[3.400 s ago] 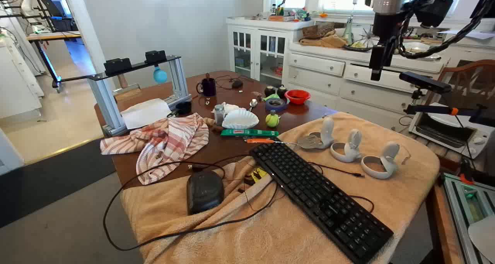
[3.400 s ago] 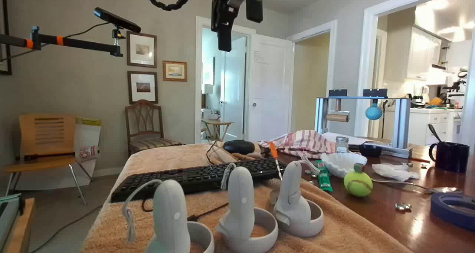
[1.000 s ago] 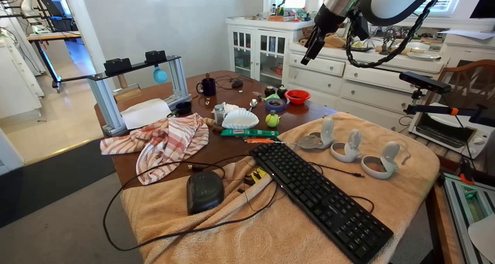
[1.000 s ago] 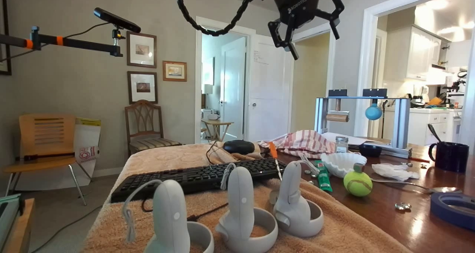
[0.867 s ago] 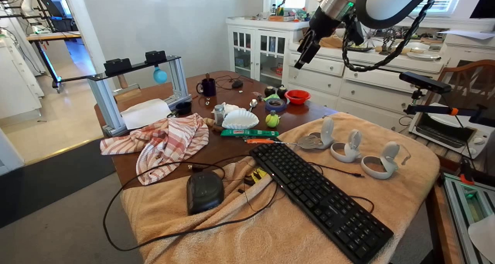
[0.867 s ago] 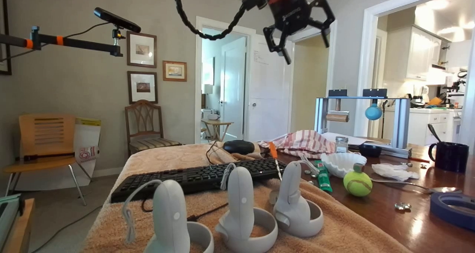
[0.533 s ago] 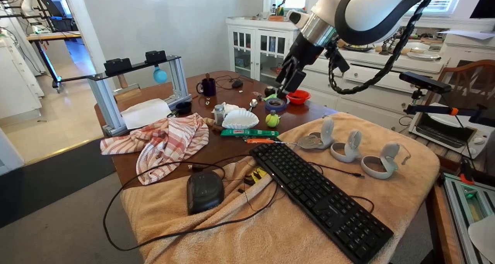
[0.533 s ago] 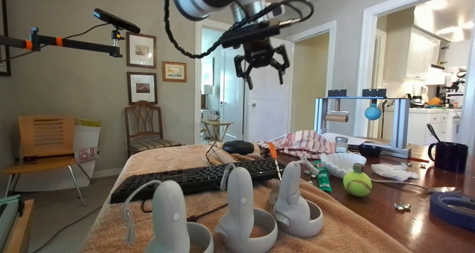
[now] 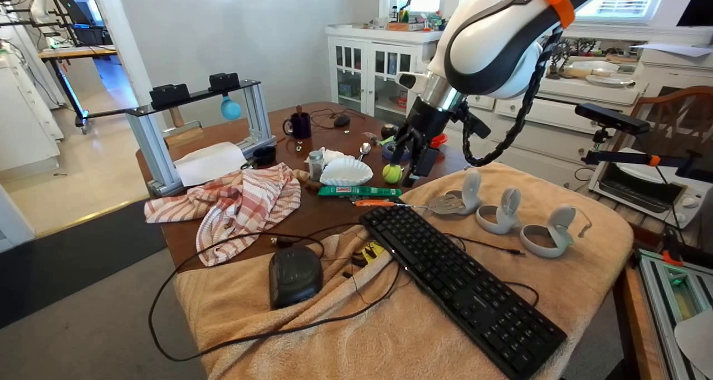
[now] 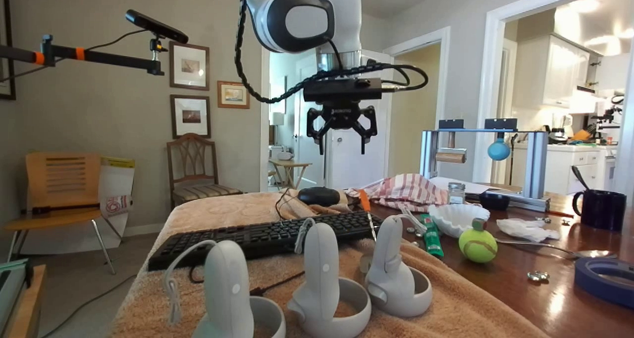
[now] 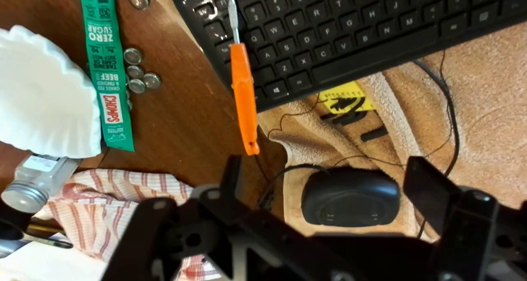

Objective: Place the fish slice underneath one console.

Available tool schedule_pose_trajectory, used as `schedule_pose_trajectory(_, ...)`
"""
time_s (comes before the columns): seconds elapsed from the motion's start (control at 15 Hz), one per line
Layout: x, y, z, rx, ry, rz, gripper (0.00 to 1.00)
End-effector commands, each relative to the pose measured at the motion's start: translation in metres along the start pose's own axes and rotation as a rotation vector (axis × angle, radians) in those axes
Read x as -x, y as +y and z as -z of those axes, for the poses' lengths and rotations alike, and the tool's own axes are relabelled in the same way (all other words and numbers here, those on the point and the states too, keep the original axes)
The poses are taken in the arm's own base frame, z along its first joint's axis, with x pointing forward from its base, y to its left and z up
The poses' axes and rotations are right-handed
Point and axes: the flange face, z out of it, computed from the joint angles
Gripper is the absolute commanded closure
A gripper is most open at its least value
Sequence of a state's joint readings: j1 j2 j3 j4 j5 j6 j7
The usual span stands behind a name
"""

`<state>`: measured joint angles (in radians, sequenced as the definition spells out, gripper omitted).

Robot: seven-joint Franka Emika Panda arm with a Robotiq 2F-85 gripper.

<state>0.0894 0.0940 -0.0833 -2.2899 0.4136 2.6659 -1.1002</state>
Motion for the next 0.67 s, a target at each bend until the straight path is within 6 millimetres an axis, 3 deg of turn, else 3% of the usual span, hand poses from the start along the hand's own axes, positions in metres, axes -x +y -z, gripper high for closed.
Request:
schedule_pose_trajectory(0.0, 0.011, 0.014, -0.021, 0.013, -0.039, 0.065, 0.0)
schedule_pose_trajectory(0.13, 0.017, 0.012, -0.031, 0.016, -0.071, 0.072, 0.0)
schedule_pose_trajectory(0.27, 0.017, 0.012, -0.023, 0.007, -0.066, 0.064, 0.0)
schedule_pose_trajectory(0.6, 0.014, 0.01, -0.033, -0.006, -0.078, 0.085, 0.0)
